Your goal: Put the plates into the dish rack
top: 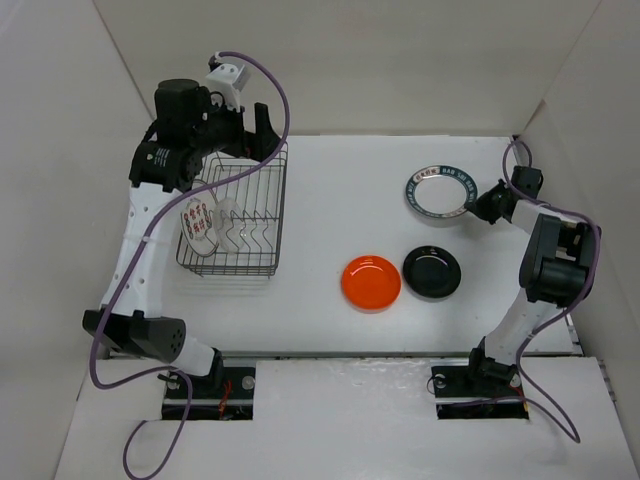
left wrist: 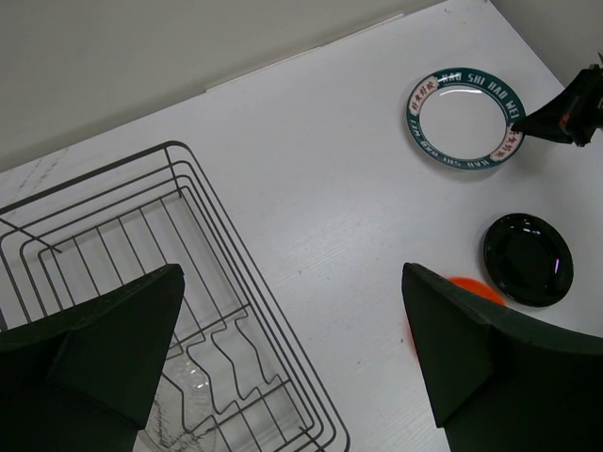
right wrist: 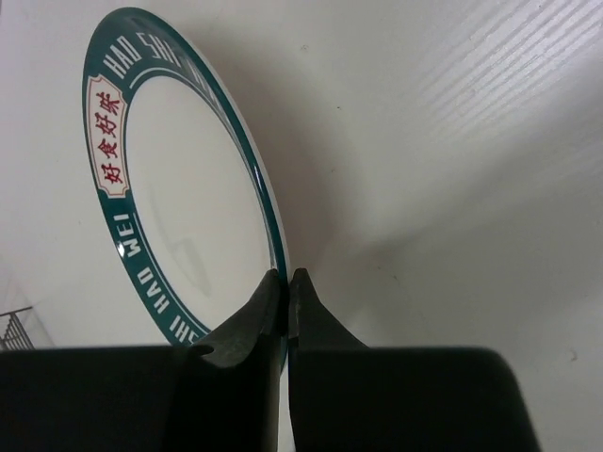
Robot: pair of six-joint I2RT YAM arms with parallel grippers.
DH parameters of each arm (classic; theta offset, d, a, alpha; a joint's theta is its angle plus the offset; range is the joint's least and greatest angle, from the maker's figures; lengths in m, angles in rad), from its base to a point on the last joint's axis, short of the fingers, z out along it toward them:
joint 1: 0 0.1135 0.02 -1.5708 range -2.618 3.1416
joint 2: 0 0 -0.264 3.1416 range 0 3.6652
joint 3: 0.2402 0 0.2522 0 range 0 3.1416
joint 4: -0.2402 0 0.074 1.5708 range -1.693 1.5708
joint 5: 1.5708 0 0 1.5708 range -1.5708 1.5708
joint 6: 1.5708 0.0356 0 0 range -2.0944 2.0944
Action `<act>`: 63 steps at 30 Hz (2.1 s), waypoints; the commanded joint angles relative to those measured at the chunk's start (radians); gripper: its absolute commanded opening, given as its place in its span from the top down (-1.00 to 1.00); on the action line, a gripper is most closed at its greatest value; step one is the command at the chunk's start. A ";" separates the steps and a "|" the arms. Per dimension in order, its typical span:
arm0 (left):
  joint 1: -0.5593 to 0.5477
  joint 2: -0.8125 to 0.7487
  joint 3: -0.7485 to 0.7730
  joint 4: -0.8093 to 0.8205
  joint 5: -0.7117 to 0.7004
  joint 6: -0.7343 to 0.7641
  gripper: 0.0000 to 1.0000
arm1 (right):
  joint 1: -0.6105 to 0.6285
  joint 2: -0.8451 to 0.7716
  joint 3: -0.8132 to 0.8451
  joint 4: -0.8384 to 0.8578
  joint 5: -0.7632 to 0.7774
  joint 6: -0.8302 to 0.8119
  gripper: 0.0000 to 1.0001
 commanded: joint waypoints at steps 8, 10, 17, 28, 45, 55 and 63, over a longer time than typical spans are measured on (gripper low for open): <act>-0.011 0.108 0.081 0.008 0.125 0.029 -1.00 | 0.037 -0.262 -0.115 0.277 -0.107 -0.006 1.00; -0.024 0.097 0.035 0.064 0.205 0.076 -1.00 | 0.083 -0.319 -0.115 0.323 -0.125 -0.035 1.00; -0.093 0.080 -0.115 0.281 0.400 0.041 -1.00 | 0.233 -0.460 -0.139 0.481 -0.234 -0.093 1.00; -0.163 0.113 -0.135 0.433 0.434 -0.041 -1.00 | 0.427 -0.478 -0.130 0.610 -0.338 -0.100 1.00; -0.163 0.102 -0.218 0.450 0.277 0.034 -1.00 | 0.486 -0.563 -0.100 0.622 -0.455 -0.119 1.00; -0.163 0.111 -0.226 0.451 0.289 0.034 0.32 | 0.505 -0.572 -0.072 0.622 -0.482 -0.129 1.00; -0.163 0.059 -0.183 0.364 0.256 0.014 1.00 | 0.514 -0.532 -0.043 0.575 -0.418 -0.119 -0.97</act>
